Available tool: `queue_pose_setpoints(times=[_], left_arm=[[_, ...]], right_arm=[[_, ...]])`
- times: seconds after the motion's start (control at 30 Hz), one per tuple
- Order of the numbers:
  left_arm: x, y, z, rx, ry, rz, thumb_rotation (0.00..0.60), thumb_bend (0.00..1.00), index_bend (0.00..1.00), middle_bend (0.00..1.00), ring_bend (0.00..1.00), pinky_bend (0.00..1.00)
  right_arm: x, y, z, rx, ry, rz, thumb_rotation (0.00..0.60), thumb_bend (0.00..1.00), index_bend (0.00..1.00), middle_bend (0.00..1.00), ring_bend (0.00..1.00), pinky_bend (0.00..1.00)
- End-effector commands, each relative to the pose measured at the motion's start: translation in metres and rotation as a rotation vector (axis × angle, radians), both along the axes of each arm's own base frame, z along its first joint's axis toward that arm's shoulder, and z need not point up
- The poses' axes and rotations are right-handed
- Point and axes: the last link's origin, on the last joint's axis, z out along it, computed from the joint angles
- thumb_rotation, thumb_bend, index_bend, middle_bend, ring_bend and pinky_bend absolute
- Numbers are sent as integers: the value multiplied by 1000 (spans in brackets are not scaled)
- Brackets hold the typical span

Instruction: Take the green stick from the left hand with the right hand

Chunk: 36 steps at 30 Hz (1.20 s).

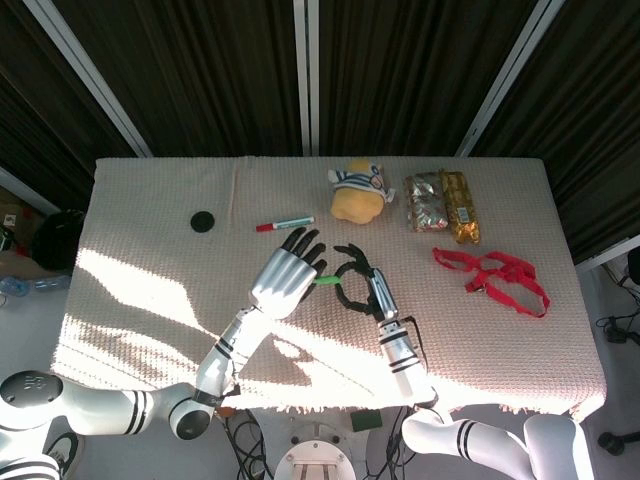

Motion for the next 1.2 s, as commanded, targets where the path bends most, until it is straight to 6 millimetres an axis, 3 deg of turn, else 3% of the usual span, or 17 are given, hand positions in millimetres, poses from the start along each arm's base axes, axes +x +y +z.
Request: queue_pose_setpoints(times=[0.03,0.2,0.43,0.77,1.07,1.2], left_arm=[[-2,0,-1,6,-23,1,600,364,588,326,172,179],[-8,0,-1,23,-62,-10,600,364,590,334,177,171],[-12,-1,1,37,-116,-28,600,364,595,348,195,170],[-23,-6,5,48,-138,-19,600,364,598,348,196,170],[-57,-11,26,105,-176,50,600,363,599,348,196,170],[-68,-13,32,115,-184,74,600,364,599,348,197,170]], right_arm=[[-3,1,10,-95,112,14,600,477,572,151,0,0],[-5,4,19,-263,323,54,600,477,573,146,0,0],[-4,5,25,-381,481,88,600,477,573,129,0,0],[-13,6,44,-472,490,39,600,477,573,126,0,0],[-49,11,89,-595,481,-72,600,477,573,126,0,0],[-61,14,99,-602,477,-106,600,477,575,126,0,0]])
